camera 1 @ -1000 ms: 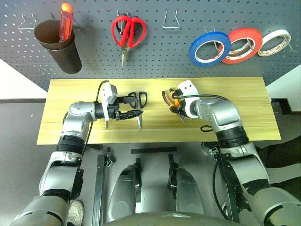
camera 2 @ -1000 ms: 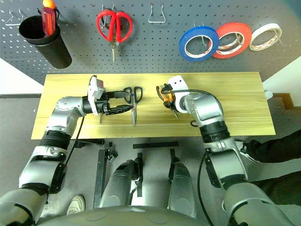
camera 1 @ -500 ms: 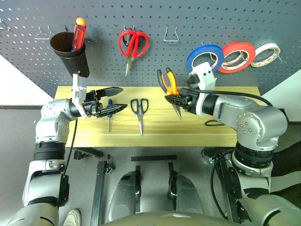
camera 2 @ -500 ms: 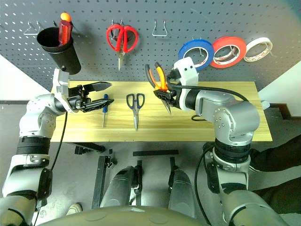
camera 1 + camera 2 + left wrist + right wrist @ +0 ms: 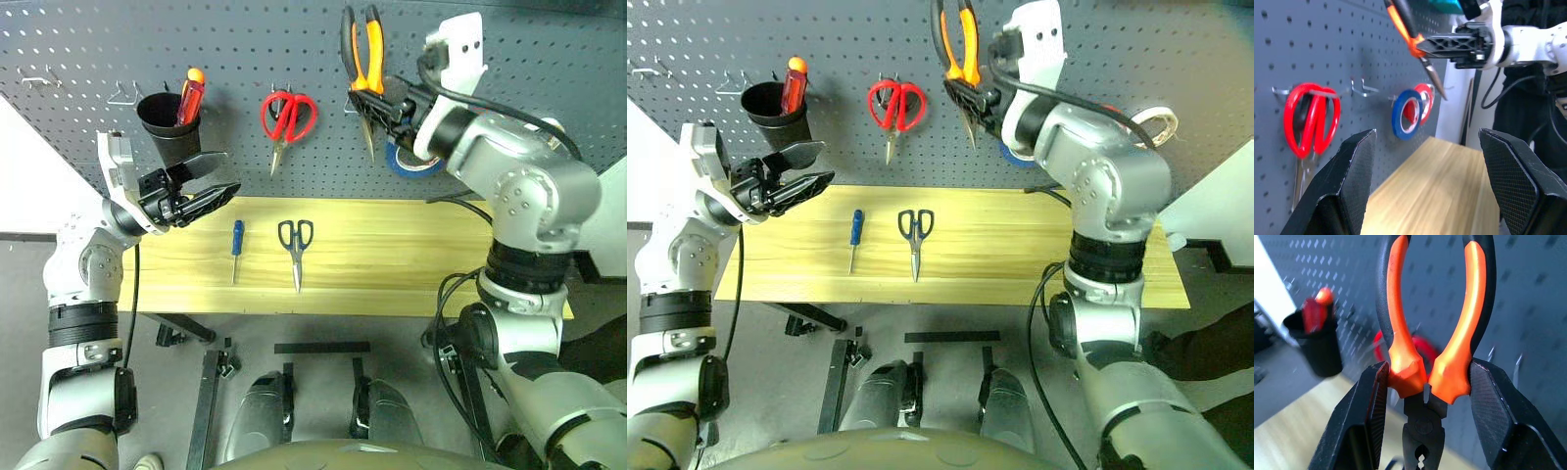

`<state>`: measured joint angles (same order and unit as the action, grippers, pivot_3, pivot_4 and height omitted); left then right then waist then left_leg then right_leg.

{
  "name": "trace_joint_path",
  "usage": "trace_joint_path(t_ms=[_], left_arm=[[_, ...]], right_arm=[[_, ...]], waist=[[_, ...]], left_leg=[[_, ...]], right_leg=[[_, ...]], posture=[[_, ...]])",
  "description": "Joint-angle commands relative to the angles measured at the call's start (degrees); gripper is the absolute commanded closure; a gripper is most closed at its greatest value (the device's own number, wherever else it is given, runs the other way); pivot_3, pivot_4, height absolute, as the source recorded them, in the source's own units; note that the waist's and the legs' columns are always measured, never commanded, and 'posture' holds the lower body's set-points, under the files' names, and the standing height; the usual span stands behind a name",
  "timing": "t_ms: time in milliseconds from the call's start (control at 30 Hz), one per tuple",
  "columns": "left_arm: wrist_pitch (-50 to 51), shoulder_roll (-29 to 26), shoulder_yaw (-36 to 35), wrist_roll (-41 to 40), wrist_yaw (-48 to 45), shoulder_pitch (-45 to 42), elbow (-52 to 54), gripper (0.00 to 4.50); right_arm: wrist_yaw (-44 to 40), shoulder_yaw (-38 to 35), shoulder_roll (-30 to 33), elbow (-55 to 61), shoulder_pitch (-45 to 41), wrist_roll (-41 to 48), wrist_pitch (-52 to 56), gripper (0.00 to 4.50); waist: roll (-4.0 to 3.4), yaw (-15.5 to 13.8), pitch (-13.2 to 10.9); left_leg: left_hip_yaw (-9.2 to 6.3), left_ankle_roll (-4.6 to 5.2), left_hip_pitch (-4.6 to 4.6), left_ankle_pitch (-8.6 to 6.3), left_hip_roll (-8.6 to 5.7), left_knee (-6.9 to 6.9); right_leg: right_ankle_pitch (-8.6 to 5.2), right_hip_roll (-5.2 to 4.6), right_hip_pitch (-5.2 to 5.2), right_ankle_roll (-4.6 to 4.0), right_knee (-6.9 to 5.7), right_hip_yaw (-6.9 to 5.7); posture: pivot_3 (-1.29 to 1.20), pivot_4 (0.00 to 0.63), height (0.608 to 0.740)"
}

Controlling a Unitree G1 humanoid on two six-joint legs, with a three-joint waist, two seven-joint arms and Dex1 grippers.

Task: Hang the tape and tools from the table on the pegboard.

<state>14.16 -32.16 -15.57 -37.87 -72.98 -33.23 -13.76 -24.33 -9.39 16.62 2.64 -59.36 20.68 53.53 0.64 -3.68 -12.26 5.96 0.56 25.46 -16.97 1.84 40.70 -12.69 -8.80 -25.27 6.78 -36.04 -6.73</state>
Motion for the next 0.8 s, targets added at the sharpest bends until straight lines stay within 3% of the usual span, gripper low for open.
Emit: trace_joint_path(t_ms=[33,200,800], left_arm=[[-1.6,0.5,-1.1,-0.8,1.0,-1.0,1.4,1.02],[-3.1,1.5,-0.3,0.1,1.2,-1.1,0.4,1.02],[-4.5,2.3,1.5,2.0,0.9,-0.8,-1.2,1.02]], right_arm=[[1.0,0.4,-0.8,-8.9,-5.6,-2.5,-11.0,2.42],[1.9,0.9,-1.4,-20.7,-10.1,-4.5,-20.1,2.42],[4.6,3.2,-2.5,-38.0,-14.6,-9.6,-33.6,2.42]], waist=[[0.04,0.0,0.2],[0.06,0.0,0.8],[0.09,0.0,1.1]], left_leg=[[-0.01,-0.01,-0.04,0.01,0.01,-0.02],[-0.01,-0.08,-0.07,0.04,0.02,-0.17],[-0.03,-0.18,-0.12,0.11,0.02,-0.19]], right_leg=[[0.0,0.02,0.01,0.0,-0.01,0.0],[0.0,0.03,-0.02,-0.01,-0.02,0.01],[0.0,0.03,0.0,-0.01,-0.04,0.01]], posture=[[0.25,0.069,0.711],[0.25,0.066,0.711],[0.24,0.092,0.711]])
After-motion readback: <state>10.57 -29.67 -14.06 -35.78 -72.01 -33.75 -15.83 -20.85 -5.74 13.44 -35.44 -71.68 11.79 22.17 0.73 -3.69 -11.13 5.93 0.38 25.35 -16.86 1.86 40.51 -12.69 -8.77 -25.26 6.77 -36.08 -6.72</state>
